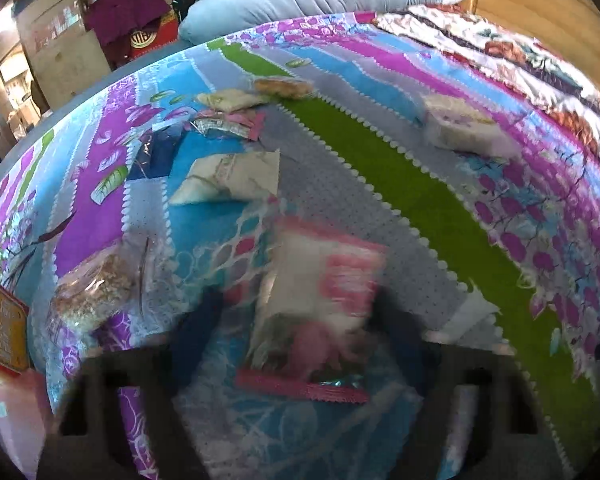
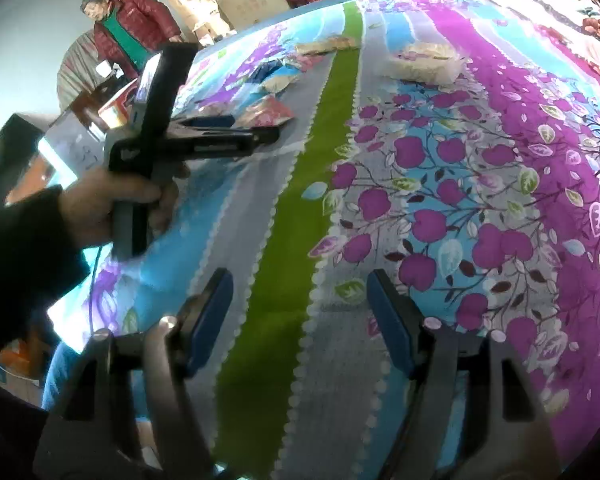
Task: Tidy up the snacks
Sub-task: 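Grasp the pink-logo snack packet with the left gripper while the right grasps the white PLEADA packet, then carry the pink-logo packet and white PLEADA packet with both grippers over the bowl, then open both grippers to drop the two packets into the bowl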
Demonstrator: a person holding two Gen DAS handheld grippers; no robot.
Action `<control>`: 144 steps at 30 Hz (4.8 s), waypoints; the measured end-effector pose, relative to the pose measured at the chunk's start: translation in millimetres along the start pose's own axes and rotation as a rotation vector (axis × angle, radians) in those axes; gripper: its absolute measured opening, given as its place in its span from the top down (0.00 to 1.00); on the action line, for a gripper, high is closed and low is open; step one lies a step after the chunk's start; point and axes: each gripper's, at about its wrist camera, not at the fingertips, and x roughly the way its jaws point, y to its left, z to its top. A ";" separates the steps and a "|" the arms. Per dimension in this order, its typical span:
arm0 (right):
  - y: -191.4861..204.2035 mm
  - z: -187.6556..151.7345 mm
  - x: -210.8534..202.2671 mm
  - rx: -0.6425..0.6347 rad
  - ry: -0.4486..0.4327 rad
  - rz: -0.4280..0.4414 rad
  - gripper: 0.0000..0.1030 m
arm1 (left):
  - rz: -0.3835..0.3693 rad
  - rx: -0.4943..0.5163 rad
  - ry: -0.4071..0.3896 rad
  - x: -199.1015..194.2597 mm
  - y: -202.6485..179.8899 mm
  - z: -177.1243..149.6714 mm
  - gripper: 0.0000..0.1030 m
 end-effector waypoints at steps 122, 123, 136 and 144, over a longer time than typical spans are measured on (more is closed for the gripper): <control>507.9 147.3 74.4 -0.648 0.132 0.328 0.60 | 0.570 -0.876 -0.228 -403.1 342.4 -236.3 0.54; 508.7 146.9 74.9 -0.650 0.132 0.328 0.60 | 0.571 -0.877 -0.228 -403.2 342.8 -236.4 0.54; 507.2 147.5 70.6 -0.643 0.100 0.324 0.35 | 0.533 -0.871 -0.286 -413.3 339.5 -234.1 0.14; 490.9 132.7 52.4 -0.644 0.075 0.358 0.35 | 0.538 -0.860 -0.302 -420.4 326.8 -233.4 0.11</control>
